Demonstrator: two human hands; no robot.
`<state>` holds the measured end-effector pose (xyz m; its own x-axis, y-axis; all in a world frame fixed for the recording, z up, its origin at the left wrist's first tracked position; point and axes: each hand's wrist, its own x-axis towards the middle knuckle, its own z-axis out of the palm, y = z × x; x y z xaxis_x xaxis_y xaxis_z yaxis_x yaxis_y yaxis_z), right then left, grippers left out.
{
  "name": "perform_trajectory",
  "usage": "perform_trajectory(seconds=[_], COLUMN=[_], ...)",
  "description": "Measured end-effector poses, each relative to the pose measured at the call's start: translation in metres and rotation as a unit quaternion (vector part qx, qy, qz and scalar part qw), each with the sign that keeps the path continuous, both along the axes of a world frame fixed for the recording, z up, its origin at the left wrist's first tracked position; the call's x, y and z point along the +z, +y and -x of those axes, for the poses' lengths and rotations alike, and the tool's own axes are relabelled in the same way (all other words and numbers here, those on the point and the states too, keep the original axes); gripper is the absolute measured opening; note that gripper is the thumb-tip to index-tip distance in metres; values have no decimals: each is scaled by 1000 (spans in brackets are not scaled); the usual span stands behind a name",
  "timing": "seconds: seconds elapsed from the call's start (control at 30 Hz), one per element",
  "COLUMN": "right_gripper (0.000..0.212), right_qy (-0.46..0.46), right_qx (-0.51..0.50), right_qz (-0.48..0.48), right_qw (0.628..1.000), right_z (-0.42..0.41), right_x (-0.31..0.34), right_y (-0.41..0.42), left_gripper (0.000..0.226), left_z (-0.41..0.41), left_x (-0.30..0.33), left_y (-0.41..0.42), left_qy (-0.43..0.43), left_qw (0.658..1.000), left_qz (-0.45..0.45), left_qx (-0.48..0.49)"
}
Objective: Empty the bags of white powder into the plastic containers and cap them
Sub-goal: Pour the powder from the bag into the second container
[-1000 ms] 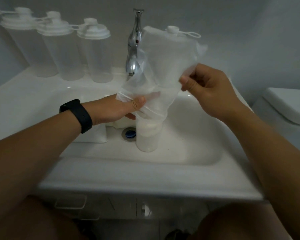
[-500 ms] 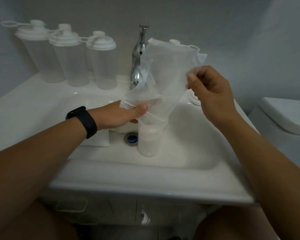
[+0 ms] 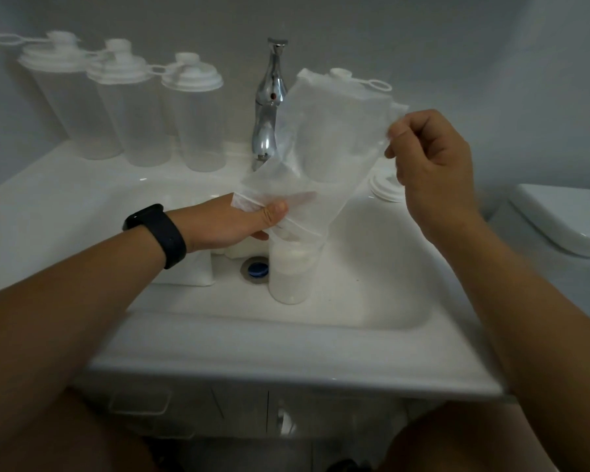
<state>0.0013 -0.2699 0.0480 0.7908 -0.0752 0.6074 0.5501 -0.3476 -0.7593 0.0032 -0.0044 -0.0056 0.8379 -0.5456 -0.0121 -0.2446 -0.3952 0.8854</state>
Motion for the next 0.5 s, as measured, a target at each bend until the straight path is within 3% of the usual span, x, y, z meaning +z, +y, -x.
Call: perform_trajectory(seconds=[0.17, 0.3, 0.4, 0.5], right_gripper=[17, 19, 15, 14], right_qy=[-15, -20, -5, -26], right_qx=[-11, -25, -8, -32], right_qz=[0, 4, 13, -3], right_qw=[1000, 999, 1000, 999], right_z=[0, -1, -2, -2], right_x=[1, -1, -1, -1], right_y=[-2, -1, 0, -1], left_gripper=[43, 60, 39, 36], left_z=[-2, -4, -4, -2], left_x=[-1, -1, -2, 0], left_y=[0, 0, 0, -1], left_qy=[4, 7, 9, 13], left_qw=[1000, 999, 1000, 999], left_qz=[3, -4, -5, 5], left_qx=[24, 35, 19, 29])
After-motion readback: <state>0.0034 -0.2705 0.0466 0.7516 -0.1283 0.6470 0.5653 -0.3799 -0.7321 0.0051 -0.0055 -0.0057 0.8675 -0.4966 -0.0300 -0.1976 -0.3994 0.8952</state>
